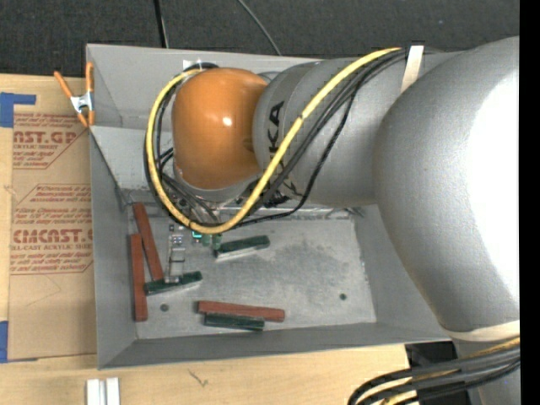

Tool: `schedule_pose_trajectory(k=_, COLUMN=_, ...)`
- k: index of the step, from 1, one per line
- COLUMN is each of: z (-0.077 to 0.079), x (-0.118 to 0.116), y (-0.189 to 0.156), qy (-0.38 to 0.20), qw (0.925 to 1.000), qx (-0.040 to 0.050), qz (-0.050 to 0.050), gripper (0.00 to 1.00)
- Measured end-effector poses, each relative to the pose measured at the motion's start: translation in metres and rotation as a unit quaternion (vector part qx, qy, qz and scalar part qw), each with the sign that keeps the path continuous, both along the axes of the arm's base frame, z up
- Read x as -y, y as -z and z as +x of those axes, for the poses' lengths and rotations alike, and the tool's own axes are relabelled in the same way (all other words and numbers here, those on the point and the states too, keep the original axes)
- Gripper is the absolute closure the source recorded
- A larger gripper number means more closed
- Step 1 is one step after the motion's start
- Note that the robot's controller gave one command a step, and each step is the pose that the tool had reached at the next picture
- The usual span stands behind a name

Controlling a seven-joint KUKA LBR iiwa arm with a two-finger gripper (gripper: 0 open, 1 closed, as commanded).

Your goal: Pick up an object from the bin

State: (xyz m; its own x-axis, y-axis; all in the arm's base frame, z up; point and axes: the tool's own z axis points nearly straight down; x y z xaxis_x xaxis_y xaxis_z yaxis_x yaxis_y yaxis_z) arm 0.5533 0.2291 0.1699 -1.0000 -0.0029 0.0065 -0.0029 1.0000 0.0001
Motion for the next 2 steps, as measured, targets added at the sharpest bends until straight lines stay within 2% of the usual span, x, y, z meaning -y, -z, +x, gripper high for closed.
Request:
schedule_pose_trajectory(k=1, z=0.002, x=0.001, y=-0.005, qy=0.001, qw=1.0000, qx=0.0036, qz=0.001, gripper=0.00)
schedule_pose_trajectory(k=2, z=-0.028, x=0.021, y=0.039, qy=0.038, qw=0.9993, qx=0.0056, qz=0.001, gripper=0.00)
